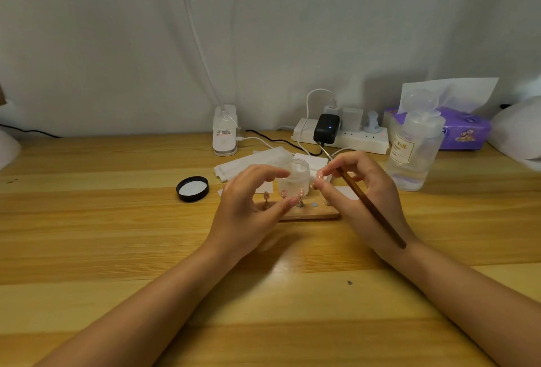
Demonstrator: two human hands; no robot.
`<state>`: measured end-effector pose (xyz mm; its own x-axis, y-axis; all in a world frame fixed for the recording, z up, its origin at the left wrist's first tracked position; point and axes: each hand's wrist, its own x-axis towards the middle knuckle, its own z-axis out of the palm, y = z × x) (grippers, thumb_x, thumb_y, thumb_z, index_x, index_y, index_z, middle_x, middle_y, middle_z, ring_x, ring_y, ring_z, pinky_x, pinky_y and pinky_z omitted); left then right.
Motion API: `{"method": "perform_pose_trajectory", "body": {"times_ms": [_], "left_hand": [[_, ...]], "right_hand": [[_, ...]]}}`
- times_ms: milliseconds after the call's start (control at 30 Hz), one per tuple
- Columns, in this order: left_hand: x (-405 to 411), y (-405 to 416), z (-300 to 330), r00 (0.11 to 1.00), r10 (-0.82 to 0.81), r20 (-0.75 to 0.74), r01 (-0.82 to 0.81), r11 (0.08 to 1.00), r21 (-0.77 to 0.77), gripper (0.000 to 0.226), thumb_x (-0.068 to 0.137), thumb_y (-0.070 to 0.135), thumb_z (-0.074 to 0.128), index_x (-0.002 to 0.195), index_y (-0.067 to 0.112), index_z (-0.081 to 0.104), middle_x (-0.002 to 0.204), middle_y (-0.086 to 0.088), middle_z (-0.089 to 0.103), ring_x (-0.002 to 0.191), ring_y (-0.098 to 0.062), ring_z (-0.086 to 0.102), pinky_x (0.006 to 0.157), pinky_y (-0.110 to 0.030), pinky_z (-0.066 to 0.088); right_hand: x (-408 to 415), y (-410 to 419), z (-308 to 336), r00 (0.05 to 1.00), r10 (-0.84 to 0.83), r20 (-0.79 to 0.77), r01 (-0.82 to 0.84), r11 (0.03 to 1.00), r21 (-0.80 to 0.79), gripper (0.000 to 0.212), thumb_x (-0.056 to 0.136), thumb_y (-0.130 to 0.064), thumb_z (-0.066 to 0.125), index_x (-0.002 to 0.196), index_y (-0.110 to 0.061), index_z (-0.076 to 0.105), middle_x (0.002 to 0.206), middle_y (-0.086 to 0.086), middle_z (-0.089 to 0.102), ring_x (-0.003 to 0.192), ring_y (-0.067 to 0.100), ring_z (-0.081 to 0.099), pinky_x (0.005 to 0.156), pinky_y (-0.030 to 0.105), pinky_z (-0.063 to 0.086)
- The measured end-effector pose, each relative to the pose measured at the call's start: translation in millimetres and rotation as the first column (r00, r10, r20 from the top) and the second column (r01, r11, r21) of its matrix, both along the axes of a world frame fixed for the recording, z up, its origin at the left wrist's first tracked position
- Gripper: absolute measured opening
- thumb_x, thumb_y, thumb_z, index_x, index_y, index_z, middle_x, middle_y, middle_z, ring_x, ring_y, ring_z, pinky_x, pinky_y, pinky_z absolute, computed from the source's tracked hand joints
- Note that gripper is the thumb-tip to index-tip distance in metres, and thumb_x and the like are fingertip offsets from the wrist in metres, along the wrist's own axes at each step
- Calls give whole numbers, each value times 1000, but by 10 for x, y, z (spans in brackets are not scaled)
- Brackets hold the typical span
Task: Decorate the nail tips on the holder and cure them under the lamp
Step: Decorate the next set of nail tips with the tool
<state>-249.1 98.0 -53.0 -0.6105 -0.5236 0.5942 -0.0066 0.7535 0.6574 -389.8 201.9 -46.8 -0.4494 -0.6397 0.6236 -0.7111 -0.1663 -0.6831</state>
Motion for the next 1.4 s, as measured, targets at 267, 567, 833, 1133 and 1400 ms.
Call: {"method": "perform_pose_trajectory", "body": {"times_ms": [267, 567, 833, 1133, 1400], "left_hand": [[-18, -46, -38, 972, 46, 230, -76, 989, 125, 60, 64, 38, 76, 114, 32, 43, 101, 16, 55, 96, -3, 51, 92, -35, 44], [-12, -47, -34, 953, 60, 297, -103, 986, 129, 60, 67, 38, 75, 119, 27, 46, 92, 23, 50, 99, -9, 51, 99, -46, 37], [-16, -45, -28, 946, 65, 318, -115, 983, 144, 60, 68, 37, 74, 121, 27, 46, 92, 23, 48, 100, -8, 50, 100, -45, 37], [-11, -52, -28, 940, 60, 335, -117, 981, 152, 58, 68, 38, 74, 118, 31, 44, 91, 25, 48, 100, -8, 51, 100, -46, 37], [-3, -65, -35, 937, 51, 346, -113, 980, 162, 54, 70, 38, 74, 110, 39, 39, 91, 28, 48, 102, -9, 50, 102, -44, 36]], "right_hand": [[-98, 9, 23, 994, 27, -110, -8, 986, 167, 22, 77, -23, 70, 84, -35, 52, 84, -16, 58, 90, 7, 56, 87, 40, 46], [-108, -5, 6, 979, 52, -195, -11, 979, 205, 14, 77, -23, 71, 85, -24, 59, 84, -19, 55, 88, 6, 53, 85, 38, 43], [-124, -11, -1, 978, 53, -203, -7, 975, 222, 14, 78, -24, 71, 86, -24, 60, 83, -19, 55, 87, 6, 53, 86, 38, 43], [-146, -7, 7, 991, 32, -132, -6, 982, 191, 20, 76, -25, 71, 90, -26, 57, 88, -19, 56, 91, 6, 54, 88, 37, 44], [-345, 62, 39, 992, 126, 28, -129, 961, 243, 26, 77, -16, 69, 94, -27, 54, 98, -13, 60, 99, -7, 53, 75, 10, 47]]}}
